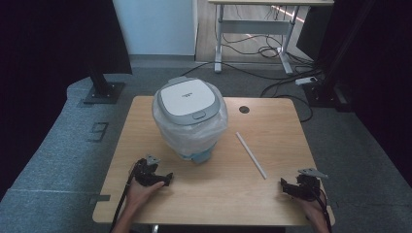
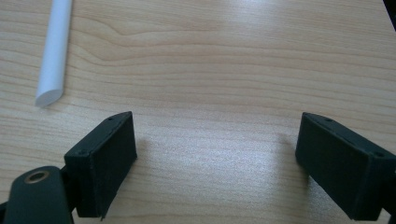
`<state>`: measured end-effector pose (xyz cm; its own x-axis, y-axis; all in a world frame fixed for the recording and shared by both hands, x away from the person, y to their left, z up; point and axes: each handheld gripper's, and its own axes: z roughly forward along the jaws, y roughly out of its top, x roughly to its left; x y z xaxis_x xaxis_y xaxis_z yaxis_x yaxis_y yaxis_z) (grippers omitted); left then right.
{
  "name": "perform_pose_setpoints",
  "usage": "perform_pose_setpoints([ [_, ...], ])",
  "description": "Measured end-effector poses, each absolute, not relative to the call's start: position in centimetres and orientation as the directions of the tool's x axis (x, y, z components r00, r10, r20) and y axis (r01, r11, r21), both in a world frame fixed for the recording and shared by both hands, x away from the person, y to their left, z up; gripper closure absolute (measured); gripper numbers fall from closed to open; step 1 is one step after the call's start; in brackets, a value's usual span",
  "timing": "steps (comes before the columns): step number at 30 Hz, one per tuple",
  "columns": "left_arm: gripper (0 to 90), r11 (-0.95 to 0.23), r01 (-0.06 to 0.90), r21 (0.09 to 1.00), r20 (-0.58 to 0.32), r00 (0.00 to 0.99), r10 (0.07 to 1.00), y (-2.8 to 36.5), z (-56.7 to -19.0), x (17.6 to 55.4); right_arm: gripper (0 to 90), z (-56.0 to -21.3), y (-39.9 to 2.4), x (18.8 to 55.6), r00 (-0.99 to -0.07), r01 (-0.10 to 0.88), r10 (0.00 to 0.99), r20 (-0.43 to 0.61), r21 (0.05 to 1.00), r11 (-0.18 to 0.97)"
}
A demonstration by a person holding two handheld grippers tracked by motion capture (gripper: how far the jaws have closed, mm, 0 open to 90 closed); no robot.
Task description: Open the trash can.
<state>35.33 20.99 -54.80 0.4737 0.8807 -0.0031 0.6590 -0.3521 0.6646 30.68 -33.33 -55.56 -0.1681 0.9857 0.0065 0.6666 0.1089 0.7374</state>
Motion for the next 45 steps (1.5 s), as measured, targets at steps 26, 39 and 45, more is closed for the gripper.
perform_pose_setpoints([
  [26,27.4,-0.280,0.647,0.710,-0.011,0.407,0.913,22.4,-53.8,34.6,10.8,-55.6,-33.3,30.9,-0.168,0.670,0.986,0.009,0.734,0.108],
  [39,67.2,-0.182,0.546,0.817,-0.080,0.421,0.904,23.9,-49.8,33.1,11.8,-55.6,-33.3,30.9,-0.165,0.669,0.986,0.010,0.736,0.105],
  [45,77.1,-0.170,0.516,0.839,-0.107,0.463,0.880,23.8,-48.7,32.7,12.0,-55.6,-33.3,30.9,-0.165,0.668,0.986,0.008,0.736,0.106],
])
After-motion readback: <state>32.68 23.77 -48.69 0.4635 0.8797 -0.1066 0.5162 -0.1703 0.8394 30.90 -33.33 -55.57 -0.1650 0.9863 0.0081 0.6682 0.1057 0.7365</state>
